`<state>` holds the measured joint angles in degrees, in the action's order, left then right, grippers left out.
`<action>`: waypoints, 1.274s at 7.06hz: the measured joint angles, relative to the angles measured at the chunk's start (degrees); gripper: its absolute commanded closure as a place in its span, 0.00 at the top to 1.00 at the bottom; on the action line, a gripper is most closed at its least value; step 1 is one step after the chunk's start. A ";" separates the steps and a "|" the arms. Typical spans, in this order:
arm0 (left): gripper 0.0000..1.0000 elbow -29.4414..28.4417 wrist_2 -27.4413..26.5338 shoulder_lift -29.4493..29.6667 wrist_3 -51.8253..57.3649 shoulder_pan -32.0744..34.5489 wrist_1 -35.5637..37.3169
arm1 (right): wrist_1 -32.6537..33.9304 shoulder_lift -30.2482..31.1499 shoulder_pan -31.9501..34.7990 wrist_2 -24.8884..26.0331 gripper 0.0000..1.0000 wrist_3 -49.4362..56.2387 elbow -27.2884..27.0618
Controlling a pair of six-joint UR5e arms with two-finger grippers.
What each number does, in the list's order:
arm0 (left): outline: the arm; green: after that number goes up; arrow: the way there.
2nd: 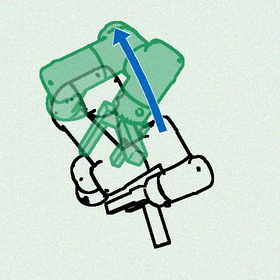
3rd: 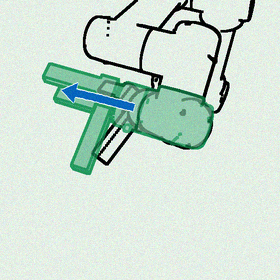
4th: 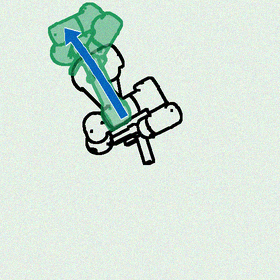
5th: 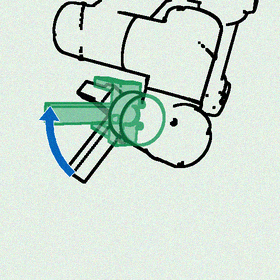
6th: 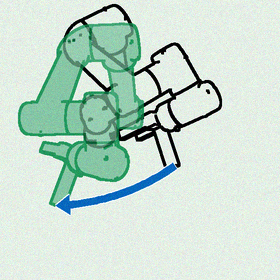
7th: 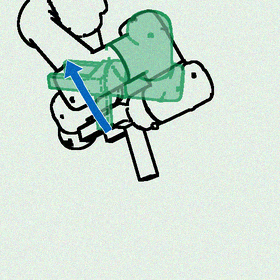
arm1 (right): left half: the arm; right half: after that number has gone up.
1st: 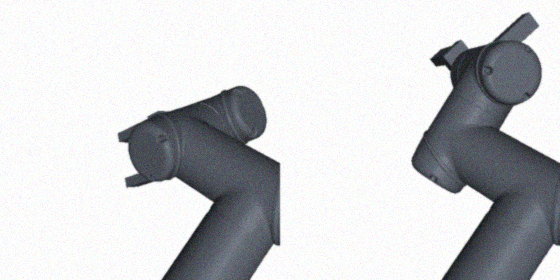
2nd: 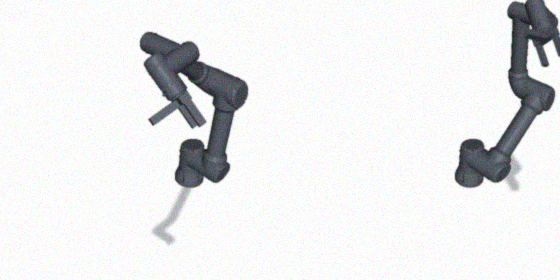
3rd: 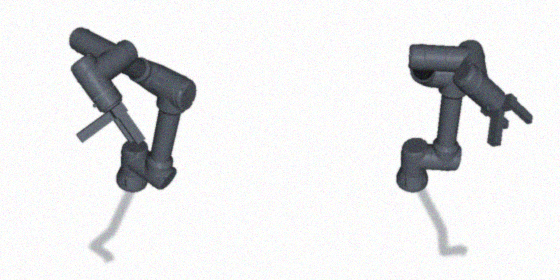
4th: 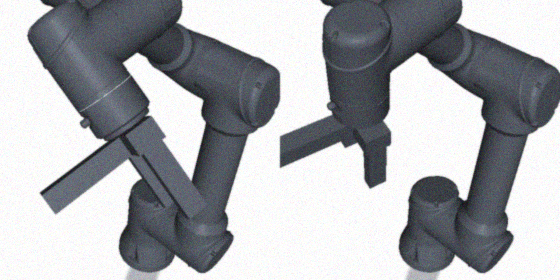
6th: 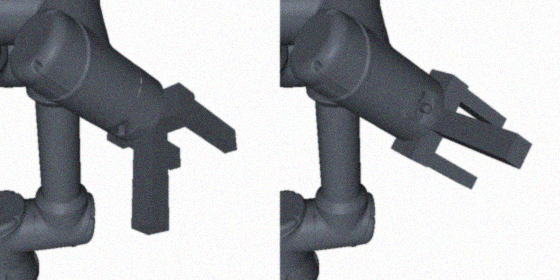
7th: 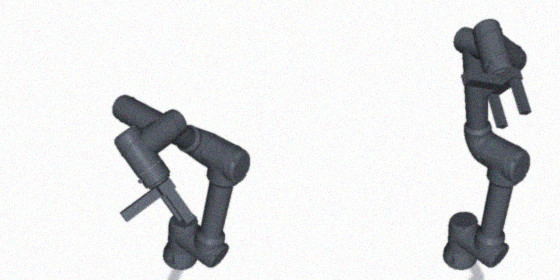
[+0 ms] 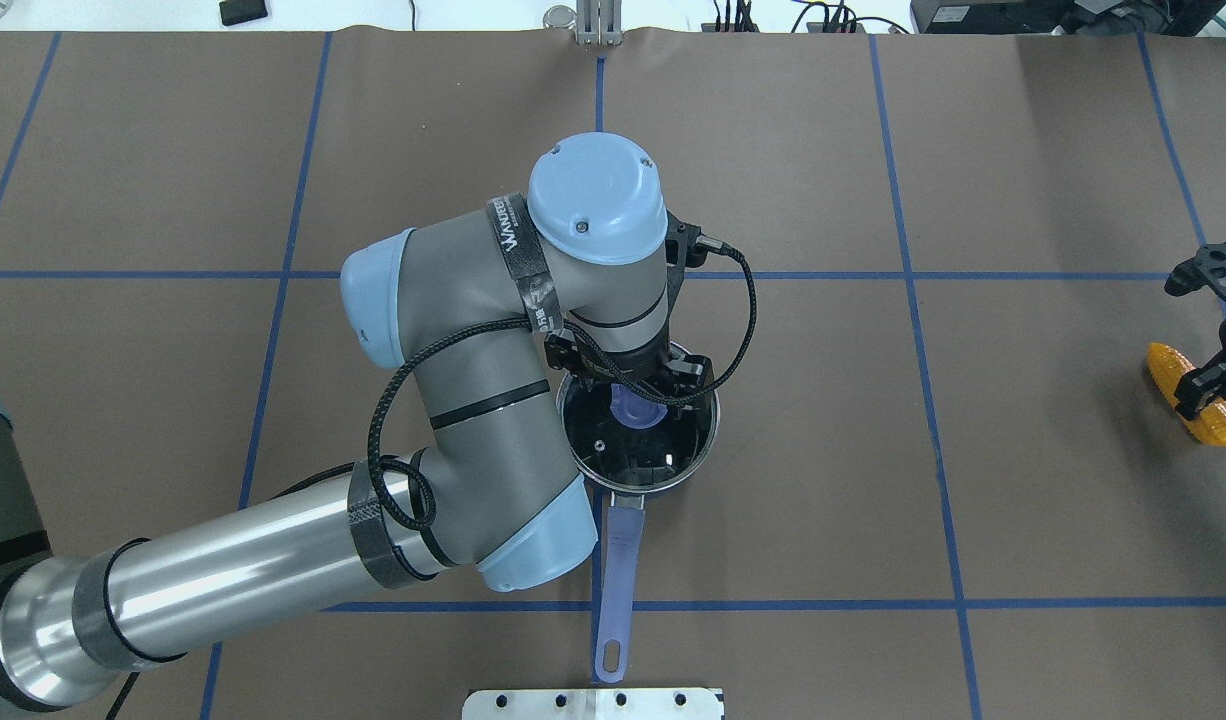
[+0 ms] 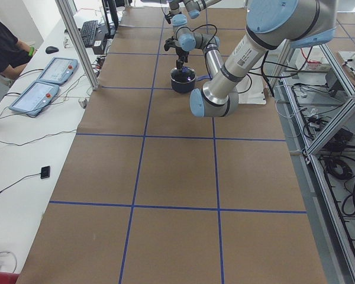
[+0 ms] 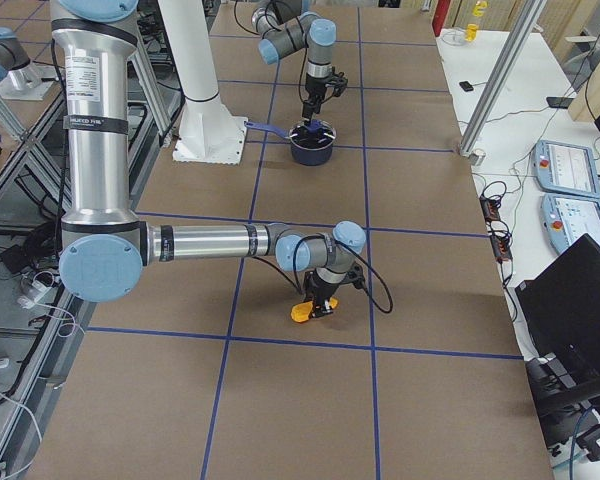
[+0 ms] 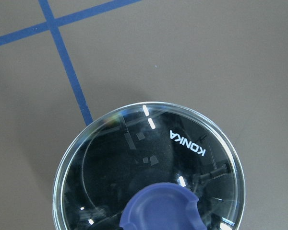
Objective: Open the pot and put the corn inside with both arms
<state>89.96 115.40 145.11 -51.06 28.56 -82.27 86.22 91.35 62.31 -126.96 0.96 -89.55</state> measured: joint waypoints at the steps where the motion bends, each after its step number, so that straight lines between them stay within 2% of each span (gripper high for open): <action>1: 0.99 0.01 0.00 -0.03 0.00 0.03 0.00 | 0.00 0.06 -0.07 0.32 0.38 0.01 0.03; 2: 0.99 0.00 0.00 -0.06 0.00 0.06 0.00 | 0.02 0.06 -0.12 0.48 0.29 0.01 0.03; 3: 0.99 0.01 0.00 -0.06 0.00 0.07 0.00 | 0.06 -0.09 -0.15 0.46 0.27 0.01 -0.18; 9: 0.99 -0.45 -0.23 0.05 -0.74 -0.22 -0.16 | 0.86 -4.78 1.54 -3.14 0.27 -0.76 -3.59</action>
<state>89.50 115.17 145.16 -51.80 28.35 -82.42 87.08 86.56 63.86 -130.10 0.20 -93.14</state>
